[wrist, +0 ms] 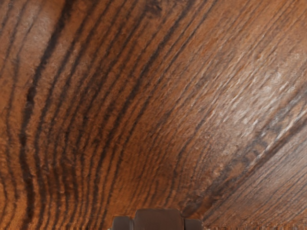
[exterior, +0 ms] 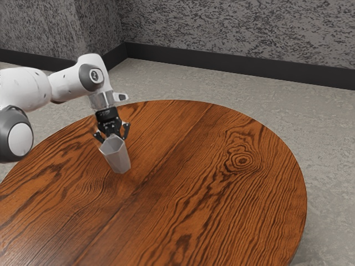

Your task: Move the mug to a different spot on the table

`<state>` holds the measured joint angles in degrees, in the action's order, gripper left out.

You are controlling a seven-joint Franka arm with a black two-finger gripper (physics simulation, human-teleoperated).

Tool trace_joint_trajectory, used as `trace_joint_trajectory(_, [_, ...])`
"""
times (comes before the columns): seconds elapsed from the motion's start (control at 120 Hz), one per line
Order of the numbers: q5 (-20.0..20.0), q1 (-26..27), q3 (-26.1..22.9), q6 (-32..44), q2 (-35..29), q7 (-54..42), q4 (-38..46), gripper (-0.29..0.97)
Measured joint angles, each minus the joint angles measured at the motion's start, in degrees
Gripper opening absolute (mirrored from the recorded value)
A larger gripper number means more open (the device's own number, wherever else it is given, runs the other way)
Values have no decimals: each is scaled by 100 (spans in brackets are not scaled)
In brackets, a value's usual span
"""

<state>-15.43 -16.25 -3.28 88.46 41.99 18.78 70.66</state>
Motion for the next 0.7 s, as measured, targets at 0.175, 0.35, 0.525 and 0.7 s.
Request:
trace_joint_trajectory(0.175, [-47,11,-153,-66,-2,16,183,-7])
trace_joint_trajectory(0.35, [-83,69,-283,-52,10,81,268,-8])
trace_joint_trajectory(0.525, [-147,137,-326,72,52,160,395,-8])
trace_joint_trajectory(0.7, [-191,147,-328,251,69,231,635,-8])
